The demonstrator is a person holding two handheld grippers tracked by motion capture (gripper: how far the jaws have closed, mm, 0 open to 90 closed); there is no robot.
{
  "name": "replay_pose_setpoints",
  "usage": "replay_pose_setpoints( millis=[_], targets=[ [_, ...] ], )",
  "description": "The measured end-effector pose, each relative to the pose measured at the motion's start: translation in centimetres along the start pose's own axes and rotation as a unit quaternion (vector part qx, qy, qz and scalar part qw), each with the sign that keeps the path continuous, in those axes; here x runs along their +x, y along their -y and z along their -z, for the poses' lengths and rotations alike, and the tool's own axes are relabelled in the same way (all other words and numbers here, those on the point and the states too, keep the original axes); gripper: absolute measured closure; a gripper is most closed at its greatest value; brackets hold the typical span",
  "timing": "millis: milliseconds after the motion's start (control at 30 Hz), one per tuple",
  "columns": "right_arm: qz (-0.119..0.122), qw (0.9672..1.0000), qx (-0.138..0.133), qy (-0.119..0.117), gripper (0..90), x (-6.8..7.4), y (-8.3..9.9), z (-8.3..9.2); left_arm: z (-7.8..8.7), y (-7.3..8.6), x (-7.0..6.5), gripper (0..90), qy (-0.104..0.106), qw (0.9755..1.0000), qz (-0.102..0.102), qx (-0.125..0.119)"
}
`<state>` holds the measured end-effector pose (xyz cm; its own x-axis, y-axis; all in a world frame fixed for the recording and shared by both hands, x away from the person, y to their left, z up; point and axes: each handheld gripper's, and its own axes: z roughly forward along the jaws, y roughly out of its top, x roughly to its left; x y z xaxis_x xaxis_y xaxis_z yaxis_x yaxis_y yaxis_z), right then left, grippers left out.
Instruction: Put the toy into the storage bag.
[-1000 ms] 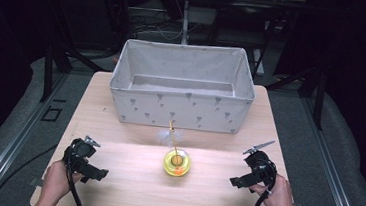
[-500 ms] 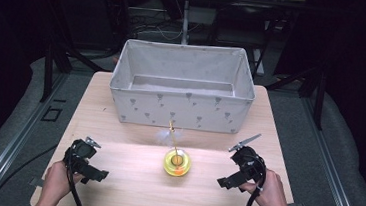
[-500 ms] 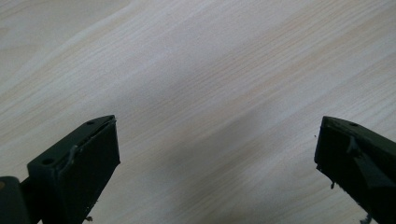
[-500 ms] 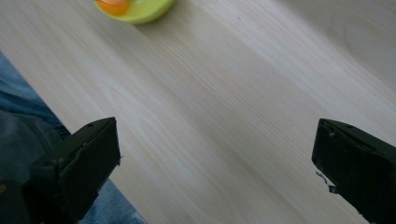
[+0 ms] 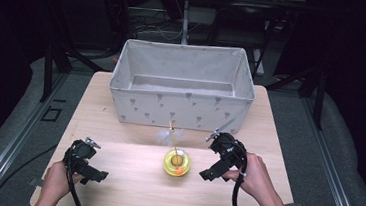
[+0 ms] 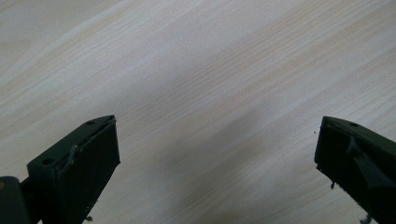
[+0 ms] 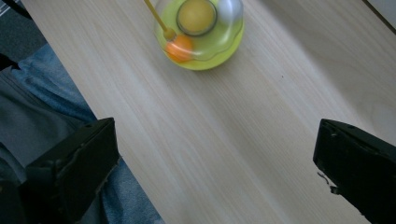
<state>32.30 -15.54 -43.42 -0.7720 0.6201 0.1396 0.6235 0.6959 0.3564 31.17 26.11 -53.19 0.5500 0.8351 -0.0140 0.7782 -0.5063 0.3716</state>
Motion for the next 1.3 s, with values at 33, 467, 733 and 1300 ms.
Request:
replay_pose_setpoints(
  millis=[33, 467, 733, 1300],
  targets=[
    [0.005, 1.0, 0.002, -0.003, 0.0, 0.1, -0.4, 0.0, 0.0, 0.0, 0.0, 0.3, 0.0, 1.0, 0.0, 0.001],
    [0.042, 0.9989, 0.01, -0.018, 0.0, 1.6, -4.6, 0.6, -0.1, 0.0, -0.1, 0.3, 0.003, 1.0, -0.002, 0.003],
    [0.058, 0.998, 0.018, -0.02, 2.7, 2.0, -6.9, 0.8, -0.2, 0.0, -0.1, 0.2, 0.005, 1.0, -0.003, 0.006],
    [0.092, 0.9948, 0.037, -0.02, 33.7, 3.4, -11.5, 0.8, -0.3, -0.1, -0.2, 0.4, 0.005, 0.9998, -0.009, 0.017]
  ],
)
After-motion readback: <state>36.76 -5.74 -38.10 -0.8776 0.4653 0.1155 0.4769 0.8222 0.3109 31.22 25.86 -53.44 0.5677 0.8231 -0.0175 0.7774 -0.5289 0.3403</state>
